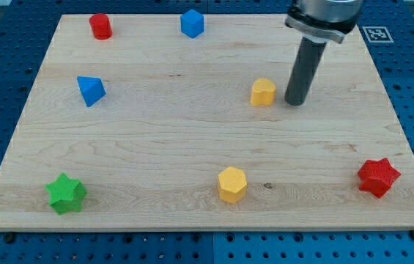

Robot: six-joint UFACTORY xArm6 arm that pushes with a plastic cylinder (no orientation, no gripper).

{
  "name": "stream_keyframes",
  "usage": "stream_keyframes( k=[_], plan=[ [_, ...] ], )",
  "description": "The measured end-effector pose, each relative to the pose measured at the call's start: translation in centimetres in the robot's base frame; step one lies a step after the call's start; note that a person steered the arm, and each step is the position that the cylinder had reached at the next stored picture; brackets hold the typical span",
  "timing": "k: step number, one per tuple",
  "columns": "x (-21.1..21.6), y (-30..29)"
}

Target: Move the yellow heart towards the red circle

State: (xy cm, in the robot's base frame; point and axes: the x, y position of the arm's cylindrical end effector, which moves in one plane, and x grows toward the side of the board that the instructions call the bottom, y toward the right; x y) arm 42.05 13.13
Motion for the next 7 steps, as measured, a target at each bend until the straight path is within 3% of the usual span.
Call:
stream_keyframes(
  k=[2,4,7],
  plan=[
    [0.1,-4.4],
    [-1.9,-4.9],
    [-7.5,-9.0]
  ],
)
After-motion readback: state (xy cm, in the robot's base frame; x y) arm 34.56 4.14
